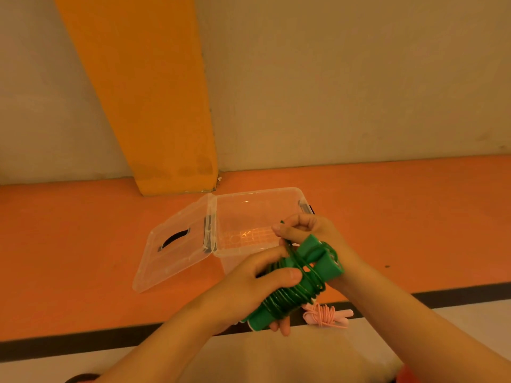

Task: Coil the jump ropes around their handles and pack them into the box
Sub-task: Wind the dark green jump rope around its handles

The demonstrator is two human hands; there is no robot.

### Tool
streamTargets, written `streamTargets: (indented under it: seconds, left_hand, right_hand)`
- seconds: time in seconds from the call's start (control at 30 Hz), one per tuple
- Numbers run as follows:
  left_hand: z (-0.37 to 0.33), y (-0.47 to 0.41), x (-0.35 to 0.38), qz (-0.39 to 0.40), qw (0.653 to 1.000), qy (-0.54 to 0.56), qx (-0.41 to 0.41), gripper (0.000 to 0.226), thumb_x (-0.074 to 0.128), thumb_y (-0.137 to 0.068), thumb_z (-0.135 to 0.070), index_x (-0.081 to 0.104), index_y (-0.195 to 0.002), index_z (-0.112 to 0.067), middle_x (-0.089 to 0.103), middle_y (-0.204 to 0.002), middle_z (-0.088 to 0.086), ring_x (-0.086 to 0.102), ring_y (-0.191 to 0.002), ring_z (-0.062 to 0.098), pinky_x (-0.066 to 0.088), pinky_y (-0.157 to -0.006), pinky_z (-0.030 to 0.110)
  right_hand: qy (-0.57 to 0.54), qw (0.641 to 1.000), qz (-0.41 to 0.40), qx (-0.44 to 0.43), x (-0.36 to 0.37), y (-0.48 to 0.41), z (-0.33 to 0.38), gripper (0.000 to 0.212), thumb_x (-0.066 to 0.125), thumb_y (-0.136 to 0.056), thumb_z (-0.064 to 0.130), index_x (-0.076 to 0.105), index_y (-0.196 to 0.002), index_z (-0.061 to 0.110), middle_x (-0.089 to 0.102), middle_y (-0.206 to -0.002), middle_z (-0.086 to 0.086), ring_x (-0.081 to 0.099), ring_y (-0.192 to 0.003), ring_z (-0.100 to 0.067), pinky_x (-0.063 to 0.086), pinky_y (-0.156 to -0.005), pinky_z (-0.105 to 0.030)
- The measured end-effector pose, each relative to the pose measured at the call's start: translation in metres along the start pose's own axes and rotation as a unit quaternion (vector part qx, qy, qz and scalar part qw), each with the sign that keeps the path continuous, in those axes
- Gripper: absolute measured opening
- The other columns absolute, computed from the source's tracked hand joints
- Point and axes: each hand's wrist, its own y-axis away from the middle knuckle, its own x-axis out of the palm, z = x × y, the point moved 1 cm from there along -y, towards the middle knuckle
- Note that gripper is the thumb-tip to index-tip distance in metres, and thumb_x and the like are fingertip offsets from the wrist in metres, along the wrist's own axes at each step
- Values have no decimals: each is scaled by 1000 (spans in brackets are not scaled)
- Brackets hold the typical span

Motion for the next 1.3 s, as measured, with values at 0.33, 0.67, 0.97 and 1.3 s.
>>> streamTargets:
  seconds: [0.33,0.67,0.97,1.3]
  left_hand:
    - [7,1,9,147,987,9,-71,40,59,-91,-18,47,-129,-25,68,-112,11,66,-76,29,54,-67,36]
    - [21,-19,1,-147,986,5,-79,9,59,-93,-18,60,-103,-17,70,-80,13,63,-61,22,53,-59,40]
    - [7,-28,-22,-247,966,70,-15,22,53,-95,-20,60,-107,-3,72,-84,12,61,-56,17,49,-52,30]
    - [3,-13,-20,40,979,201,9,42,71,-75,-37,62,-103,-8,64,-77,11,56,-51,22,48,-53,30]
  right_hand:
    - [15,995,99,-2,-1,4,4,16,68,-73,11,60,-80,0,69,-66,-6,66,-57,-14,55,-61,-23]
    - [-133,979,-2,-154,-11,0,46,17,63,-74,20,48,-78,12,56,-73,-1,49,-47,-9,37,-41,-17]
    - [90,980,9,-177,-5,6,39,24,38,-101,25,43,-81,15,38,-61,0,22,-40,-5,17,-40,-18]
    - [229,961,28,-155,-10,13,29,13,43,-99,21,43,-87,17,44,-66,1,33,-45,0,29,-45,-11]
